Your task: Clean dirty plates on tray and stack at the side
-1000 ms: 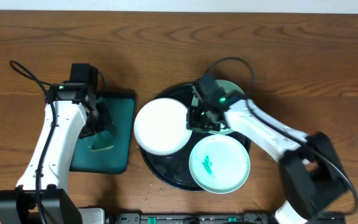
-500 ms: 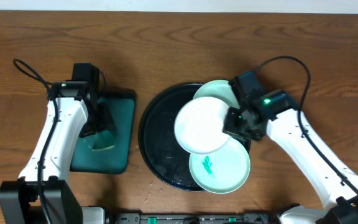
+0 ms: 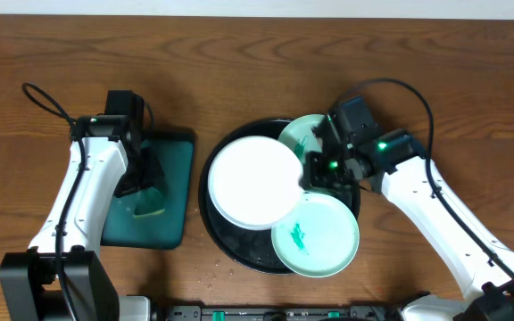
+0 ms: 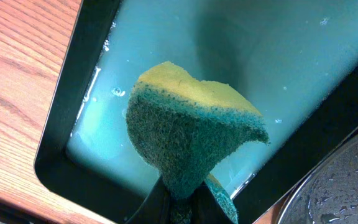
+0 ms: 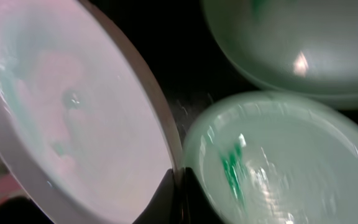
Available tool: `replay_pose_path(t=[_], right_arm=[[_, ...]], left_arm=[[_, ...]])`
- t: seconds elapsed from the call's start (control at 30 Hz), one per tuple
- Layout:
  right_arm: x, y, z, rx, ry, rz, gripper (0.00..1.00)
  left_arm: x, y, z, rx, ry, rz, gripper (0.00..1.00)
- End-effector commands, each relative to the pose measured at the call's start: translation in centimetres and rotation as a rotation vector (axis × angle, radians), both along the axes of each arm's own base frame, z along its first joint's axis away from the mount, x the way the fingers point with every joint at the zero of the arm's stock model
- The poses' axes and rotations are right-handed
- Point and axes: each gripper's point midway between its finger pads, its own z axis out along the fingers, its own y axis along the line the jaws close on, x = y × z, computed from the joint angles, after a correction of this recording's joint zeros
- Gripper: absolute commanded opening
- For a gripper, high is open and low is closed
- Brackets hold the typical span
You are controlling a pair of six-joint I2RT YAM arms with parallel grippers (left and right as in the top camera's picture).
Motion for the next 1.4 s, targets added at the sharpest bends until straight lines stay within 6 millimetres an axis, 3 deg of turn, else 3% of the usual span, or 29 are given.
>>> replay_pose_path(t=[0.0,0.13,0.27,0.6,0.67,0.8,0.9,1.07,1.23,1.37], right_arm=[[1.7,1.5,1.5,0.043,-0.14,0.057,0.01],[5.1,1.5,2.6,0.016,-0.308,0.016,0.01],[6.7,1.4,3.3,0.0,-0.401,0.02,0.01],[7.3,0.9,3.3,-0.045,-0.447,0.033,0.01],[7.3,0.0,2.7,-0.08,-0.407,-0.039,0.01],[5.6,-2.8,0.6,-0.177,-0.233,-0.242,0.01],[3.0,-3.1,-0.7,-0.184,-0.082,-0.272,0.01],[-0.2,-1.0,-1.3,-0.096,0.055,-0.119,0.01],[-0.6,2.0,-0.7,0.058,0.047,0.003,0.01],[-0.3,3.9,-1.4,0.173,0.047,0.025,0.01]], left_arm=[[0.1,0.1,0.0,0.001,0.004,-0.006,0.07],[0.1,0.1,-0.1,0.001,0.006,-0.006,0.08],[0.1,0.1,-0.1,0.001,0.007,-0.006,0.08],[0.1,0.1,-0.1,0.001,0.006,-0.006,0.07],[0.1,0.1,-0.1,0.001,0.006,-0.006,0.07],[0.1,0.1,-0.1,0.001,0.007,-0.006,0.07],[0.1,0.1,-0.1,0.001,0.007,-0.006,0.07],[0.1,0.1,-0.1,0.001,0.007,-0.006,0.08],[0.0,0.1,-0.1,0.001,0.009,-0.006,0.08],[-0.2,0.1,-0.1,0.001,0.019,-0.006,0.07]])
